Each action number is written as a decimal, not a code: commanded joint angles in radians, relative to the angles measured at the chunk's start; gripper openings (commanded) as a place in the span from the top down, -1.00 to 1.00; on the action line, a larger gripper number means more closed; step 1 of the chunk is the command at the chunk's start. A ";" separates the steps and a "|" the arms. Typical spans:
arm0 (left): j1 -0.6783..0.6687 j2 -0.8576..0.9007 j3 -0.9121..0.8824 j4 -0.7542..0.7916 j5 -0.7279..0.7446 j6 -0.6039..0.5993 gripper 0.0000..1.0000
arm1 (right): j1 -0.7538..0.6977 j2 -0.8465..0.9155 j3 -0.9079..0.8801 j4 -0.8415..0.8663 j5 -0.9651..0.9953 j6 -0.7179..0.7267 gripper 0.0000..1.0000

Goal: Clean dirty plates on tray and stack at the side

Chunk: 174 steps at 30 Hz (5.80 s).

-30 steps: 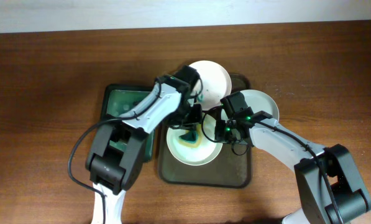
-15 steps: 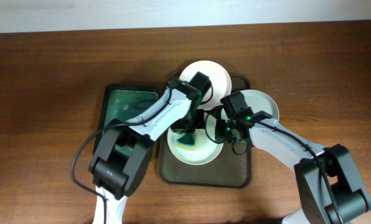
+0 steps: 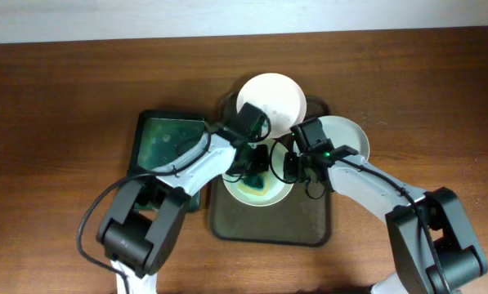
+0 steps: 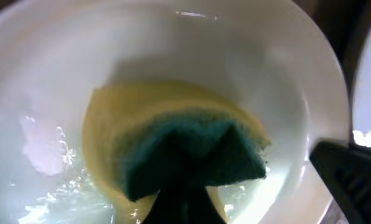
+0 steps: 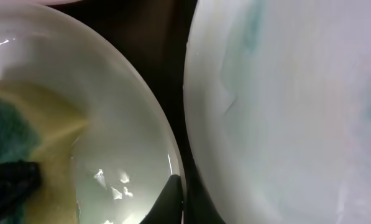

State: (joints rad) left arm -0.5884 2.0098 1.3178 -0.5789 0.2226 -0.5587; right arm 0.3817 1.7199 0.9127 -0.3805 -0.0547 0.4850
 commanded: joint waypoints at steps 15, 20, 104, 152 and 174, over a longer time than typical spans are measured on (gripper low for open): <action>0.064 0.011 0.138 -0.292 -0.364 0.037 1.00 | -0.003 0.003 0.001 0.002 0.011 -0.025 0.92; 0.054 0.031 0.137 -0.180 0.019 0.037 1.00 | -0.003 0.003 0.001 0.003 0.014 -0.025 0.92; 0.380 -0.203 0.081 -0.398 -0.342 0.183 0.56 | -0.001 -0.024 0.174 -0.315 -0.047 -0.305 0.92; 0.380 -0.411 0.085 -0.432 -0.324 0.183 -0.99 | 0.522 -0.249 0.307 -0.522 0.991 -0.241 0.92; 0.380 -0.411 0.085 -0.432 -0.324 0.183 -0.99 | 0.521 -0.249 0.307 -0.525 0.991 -0.241 0.92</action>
State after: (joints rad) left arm -0.2073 1.6081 1.3930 -1.0096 -0.1051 -0.3817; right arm 0.8978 1.4807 1.2015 -0.9047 0.9012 0.2321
